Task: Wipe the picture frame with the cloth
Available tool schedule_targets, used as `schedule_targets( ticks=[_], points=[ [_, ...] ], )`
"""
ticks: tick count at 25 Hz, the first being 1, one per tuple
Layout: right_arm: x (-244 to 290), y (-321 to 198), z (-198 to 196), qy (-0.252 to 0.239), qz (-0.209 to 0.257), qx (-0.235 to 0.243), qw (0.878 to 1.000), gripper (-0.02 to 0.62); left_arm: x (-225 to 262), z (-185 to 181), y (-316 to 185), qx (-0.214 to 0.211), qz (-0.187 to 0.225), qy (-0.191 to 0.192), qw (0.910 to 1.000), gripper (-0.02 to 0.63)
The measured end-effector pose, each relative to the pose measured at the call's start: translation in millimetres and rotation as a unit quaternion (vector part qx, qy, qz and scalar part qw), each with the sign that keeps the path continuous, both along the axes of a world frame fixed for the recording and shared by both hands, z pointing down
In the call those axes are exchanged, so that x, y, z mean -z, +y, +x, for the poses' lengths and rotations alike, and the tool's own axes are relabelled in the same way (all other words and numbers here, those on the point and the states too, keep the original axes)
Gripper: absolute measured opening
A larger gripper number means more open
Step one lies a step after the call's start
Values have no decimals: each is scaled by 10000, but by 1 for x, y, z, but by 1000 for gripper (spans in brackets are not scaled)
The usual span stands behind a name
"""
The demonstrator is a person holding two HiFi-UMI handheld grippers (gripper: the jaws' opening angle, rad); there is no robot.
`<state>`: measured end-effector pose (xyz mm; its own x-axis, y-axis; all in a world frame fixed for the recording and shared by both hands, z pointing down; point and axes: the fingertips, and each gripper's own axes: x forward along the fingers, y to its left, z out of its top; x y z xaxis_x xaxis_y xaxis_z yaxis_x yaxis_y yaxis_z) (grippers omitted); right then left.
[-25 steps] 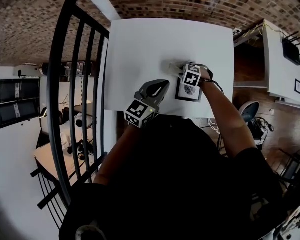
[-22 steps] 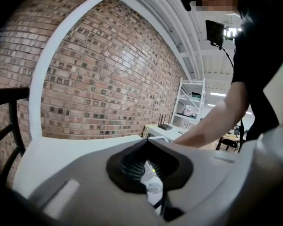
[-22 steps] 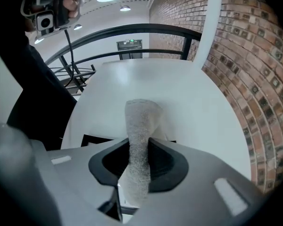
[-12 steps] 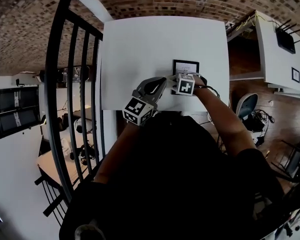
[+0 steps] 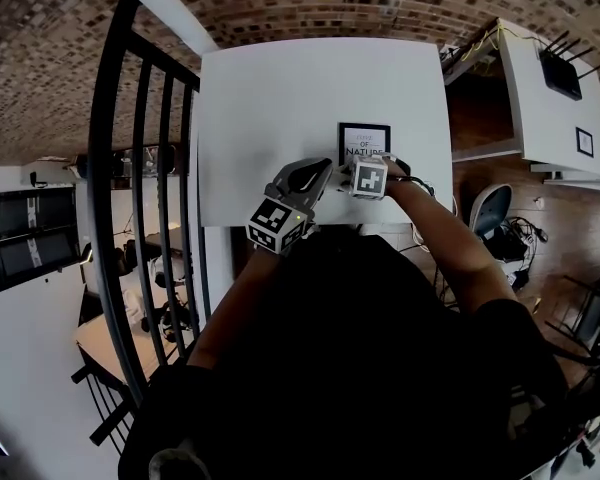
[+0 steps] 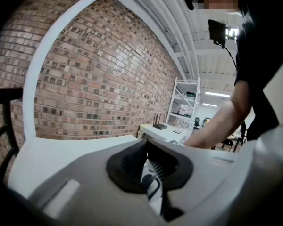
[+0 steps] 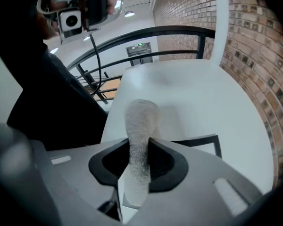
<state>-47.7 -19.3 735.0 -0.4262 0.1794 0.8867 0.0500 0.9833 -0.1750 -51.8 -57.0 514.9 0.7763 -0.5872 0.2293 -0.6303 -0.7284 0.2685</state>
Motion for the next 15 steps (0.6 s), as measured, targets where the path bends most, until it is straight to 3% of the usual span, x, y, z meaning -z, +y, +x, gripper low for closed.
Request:
schedule_targets(
  ticks=[4,10,15],
  points=[
    [7,-44,23,175,172,-413,9988,97,2,0,-2,13,4,19,10000,0],
    [22,-123,45,304,863,-819,9924,97,-2,-2,-5,47,-70,-11,10000,0],
    [8,-148,63,644,1129,-836,9880,97,-3,-2,-7,112,-126,-28,9999,0]
  ],
)
